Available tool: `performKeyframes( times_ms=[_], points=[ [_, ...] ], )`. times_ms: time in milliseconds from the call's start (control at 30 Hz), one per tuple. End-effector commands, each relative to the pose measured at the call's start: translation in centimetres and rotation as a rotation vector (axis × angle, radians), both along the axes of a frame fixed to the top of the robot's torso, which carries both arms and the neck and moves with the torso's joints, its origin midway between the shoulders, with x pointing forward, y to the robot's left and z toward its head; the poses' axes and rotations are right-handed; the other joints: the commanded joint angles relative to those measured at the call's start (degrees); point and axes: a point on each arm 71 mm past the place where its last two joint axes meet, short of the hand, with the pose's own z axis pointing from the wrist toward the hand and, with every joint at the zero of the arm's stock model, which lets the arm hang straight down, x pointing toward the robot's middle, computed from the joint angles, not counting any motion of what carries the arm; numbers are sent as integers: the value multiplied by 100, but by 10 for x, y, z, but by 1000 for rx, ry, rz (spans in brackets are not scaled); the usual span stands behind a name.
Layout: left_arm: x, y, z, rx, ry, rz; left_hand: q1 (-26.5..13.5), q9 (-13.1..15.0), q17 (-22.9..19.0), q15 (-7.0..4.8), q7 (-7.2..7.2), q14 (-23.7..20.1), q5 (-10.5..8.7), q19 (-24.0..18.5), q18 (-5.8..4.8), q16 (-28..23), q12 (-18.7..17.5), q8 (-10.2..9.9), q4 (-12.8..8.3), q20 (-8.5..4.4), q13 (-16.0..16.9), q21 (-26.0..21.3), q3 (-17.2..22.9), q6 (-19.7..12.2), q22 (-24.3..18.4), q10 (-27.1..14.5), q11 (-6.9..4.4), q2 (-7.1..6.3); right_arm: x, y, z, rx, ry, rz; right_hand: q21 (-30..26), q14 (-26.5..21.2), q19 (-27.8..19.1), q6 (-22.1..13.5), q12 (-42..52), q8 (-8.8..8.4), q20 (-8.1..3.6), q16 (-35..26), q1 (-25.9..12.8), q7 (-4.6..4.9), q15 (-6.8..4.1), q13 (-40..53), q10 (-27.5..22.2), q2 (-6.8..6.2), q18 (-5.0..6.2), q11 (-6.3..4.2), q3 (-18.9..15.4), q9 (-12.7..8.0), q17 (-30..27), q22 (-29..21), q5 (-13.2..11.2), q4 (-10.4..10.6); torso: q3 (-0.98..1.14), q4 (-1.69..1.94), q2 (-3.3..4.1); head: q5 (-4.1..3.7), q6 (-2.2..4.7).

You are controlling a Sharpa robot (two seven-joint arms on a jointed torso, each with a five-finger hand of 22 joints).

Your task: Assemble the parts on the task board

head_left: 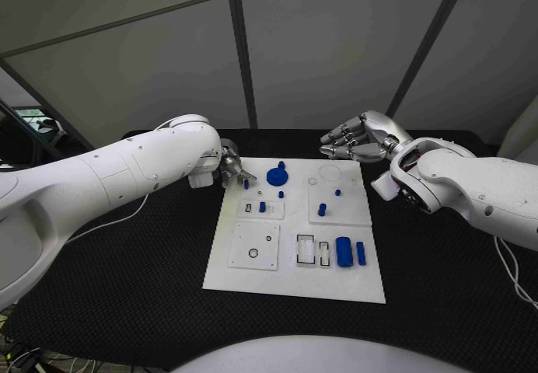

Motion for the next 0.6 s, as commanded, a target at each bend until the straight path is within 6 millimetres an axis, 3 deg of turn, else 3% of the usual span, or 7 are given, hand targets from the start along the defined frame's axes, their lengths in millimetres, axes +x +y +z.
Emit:
performKeyframes(
  times_ms=[33,433,600],
  points=[
    [1,0,0,4,1,-2,65,-9,7,16,11,-38,24,35,-35,-26,-23,-20,-16,12,-6,-34,6,-39,485,-44,1,11,0,1,1,4,0,8,-35,-46,-9,-23,-31,3,41,-16,11,20,3,-6,-30,59,15,2,-17,-4,-11,-12,32,-9,-1,1,-3,-2,-13],
    [1,0,-2,0,20,3,85,-10,5,19,14,-46,23,25,-31,-45,-32,-29,-16,15,-20,-46,9,-39,472,-56,4,24,0,2,1,3,2,8,-37,-46,-8,-23,-30,3,42,-16,9,20,3,-6,-30,63,15,2,-17,-4,-14,-13,36,-8,1,3,-7,-1,-33],
    [0,0,-3,-18,33,8,323,-5,57,15,-5,-52,37,21,-30,-33,-28,-48,-73,20,0,-47,137,-8,484,-48,-9,174,0,2,1,3,2,8,-40,-46,-7,-23,-30,4,42,-15,7,20,4,-6,-30,66,15,2,-17,-4,-16,-14,41,-7,-1,4,-8,-2,-38]
  ],
)
